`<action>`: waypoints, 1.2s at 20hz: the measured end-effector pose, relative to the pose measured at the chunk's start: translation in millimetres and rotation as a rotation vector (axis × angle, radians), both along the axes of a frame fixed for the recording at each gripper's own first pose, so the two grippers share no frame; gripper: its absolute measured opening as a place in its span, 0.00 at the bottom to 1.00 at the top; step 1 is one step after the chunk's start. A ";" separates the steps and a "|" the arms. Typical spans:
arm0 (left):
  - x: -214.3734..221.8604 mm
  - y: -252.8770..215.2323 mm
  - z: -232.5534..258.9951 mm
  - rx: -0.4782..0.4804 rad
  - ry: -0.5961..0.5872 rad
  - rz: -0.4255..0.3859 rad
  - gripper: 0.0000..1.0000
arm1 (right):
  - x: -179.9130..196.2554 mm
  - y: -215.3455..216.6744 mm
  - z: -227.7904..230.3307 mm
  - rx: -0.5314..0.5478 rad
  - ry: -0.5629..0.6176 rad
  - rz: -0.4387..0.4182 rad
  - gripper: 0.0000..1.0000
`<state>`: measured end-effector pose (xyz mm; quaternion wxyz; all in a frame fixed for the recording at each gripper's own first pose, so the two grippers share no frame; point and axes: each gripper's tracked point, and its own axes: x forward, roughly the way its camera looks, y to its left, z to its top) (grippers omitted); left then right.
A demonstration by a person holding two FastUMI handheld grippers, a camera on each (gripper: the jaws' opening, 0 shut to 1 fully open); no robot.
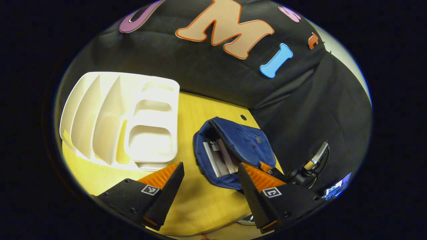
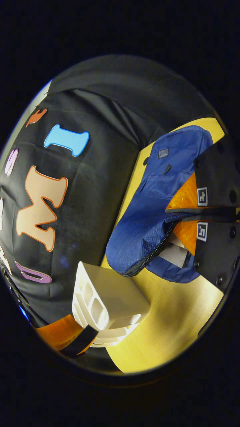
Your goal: Open the schoolbag, grab two books from the bookshelf and put them into the schoolbag.
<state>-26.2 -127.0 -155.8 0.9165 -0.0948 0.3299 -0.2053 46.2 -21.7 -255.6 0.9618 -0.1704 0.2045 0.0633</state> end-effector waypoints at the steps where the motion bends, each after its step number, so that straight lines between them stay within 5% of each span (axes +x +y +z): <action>1: -1.6 6.9 2.3 0.002 -0.005 0.013 0.96 | 0.4 1.4 -5.5 -0.001 0.012 0.004 0.05; 7: -8.0 27.8 16.2 -0.040 -0.035 0.054 0.95 | -0.6 3.6 -12.1 0.025 0.036 0.000 0.07; 10: -11.8 33.8 21.3 -0.046 -0.046 0.058 0.96 | -3.6 1.9 -10.8 0.089 0.070 -0.021 0.26; 14: -15.4 42.5 38.8 -0.048 -0.092 0.080 0.95 | -29.3 13.8 3.2 0.221 0.148 0.000 0.63; 18: -11.4 63.0 57.2 -0.024 -0.167 0.148 0.95 | -56.9 25.8 68.4 0.348 0.067 -0.009 1.00; 24: -5.0 84.1 116.8 0.017 -0.431 0.219 0.93 | -46.5 24.3 194.6 0.338 -0.206 -0.011 0.94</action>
